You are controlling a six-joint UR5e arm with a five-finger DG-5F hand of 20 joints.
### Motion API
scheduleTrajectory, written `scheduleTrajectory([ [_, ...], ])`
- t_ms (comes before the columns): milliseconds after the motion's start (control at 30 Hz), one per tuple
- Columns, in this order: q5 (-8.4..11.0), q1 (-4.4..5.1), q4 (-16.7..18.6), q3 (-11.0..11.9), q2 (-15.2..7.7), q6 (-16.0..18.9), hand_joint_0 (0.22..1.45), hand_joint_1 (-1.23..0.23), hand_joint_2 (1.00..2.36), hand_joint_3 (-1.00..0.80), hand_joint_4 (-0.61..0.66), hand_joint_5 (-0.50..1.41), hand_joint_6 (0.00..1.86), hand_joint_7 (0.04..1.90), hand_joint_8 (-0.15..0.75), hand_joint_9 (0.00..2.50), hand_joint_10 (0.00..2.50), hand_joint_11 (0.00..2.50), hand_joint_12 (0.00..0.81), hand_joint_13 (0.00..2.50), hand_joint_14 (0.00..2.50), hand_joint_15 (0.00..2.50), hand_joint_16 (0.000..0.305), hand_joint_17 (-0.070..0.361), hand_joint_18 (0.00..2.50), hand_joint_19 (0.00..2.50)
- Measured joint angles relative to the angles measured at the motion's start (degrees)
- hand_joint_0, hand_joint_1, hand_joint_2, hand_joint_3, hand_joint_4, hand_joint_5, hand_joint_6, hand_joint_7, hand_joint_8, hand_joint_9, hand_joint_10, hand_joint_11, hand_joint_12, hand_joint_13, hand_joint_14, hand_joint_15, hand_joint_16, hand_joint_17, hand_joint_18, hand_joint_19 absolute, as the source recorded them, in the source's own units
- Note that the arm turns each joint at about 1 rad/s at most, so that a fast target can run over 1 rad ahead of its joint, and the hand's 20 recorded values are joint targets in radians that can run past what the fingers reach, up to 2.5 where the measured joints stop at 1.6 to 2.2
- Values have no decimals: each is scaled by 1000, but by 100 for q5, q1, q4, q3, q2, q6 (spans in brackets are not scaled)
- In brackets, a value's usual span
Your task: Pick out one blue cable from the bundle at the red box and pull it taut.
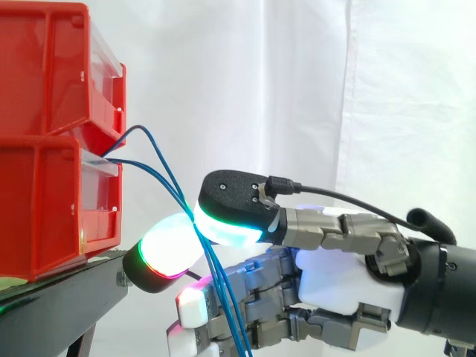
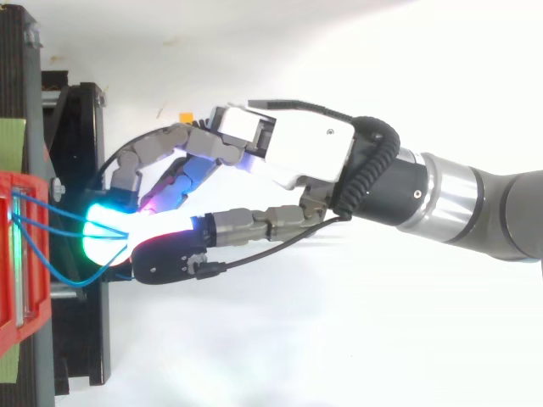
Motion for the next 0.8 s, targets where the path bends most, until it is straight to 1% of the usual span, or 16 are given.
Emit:
scheduleTrajectory([
  [67, -199, -47, -280, 154, 1, 116, 509, -686, 1371, -5, -1, -95, 910, 1015, 378, 1082, 11, 442, 434, 975, 12, 399, 64, 144, 862, 405],
  [167, -496, -116, -725, 367, 3, 198, 514, -691, 1355, 6, -6, -94, 910, 1032, 378, 1087, 11, 455, 434, 983, 13, 417, 64, 143, 867, 410],
  [267, -739, -165, -1126, 492, 8, 224, 521, -701, 1338, 11, -19, -93, 911, 1035, 376, 1103, 12, 468, 432, 999, 12, 428, 63, 143, 880, 421],
  [367, -887, -193, -1325, 550, 8, 231, 527, -711, 1323, 18, -37, -92, 912, 1043, 377, 1103, 12, 469, 432, 1005, 13, 439, 63, 142, 887, 419],
  [467, -963, -216, -1390, 573, 9, 244, 546, -731, 1261, 34, -49, -93, 913, 1057, 374, 1103, 14, 467, 427, 1010, 13, 442, 62, 140, 897, 427],
  [500, -975, -221, -1399, 575, 10, 249, 556, -745, 1227, 39, -60, -93, 915, 1059, 374, 1107, 12, 468, 423, 1014, 13, 450, 61, 138, 900, 430],
  [633, -1013, -246, -1427, 585, 17, 291, 576, -760, 1165, 43, -73, -91, 919, 1054, 363, 1119, 12, 482, 417, 1027, 14, 459, 60, 135, 913, 438],
  [767, -1071, -273, -1469, 602, 44, 326, 626, -803, 1007, 48, -68, -85, 913, 1101, 355, 1134, 13, 494, 410, 1041, 16, 476, 57, 129, 926, 445],
  [800, -1086, -278, -1487, 612, 49, 330, 629, -808, 1001, 46, -68, -86, 914, 1106, 348, 1137, 13, 502, 407, 1040, 16, 484, 56, 127, 922, 456],
])
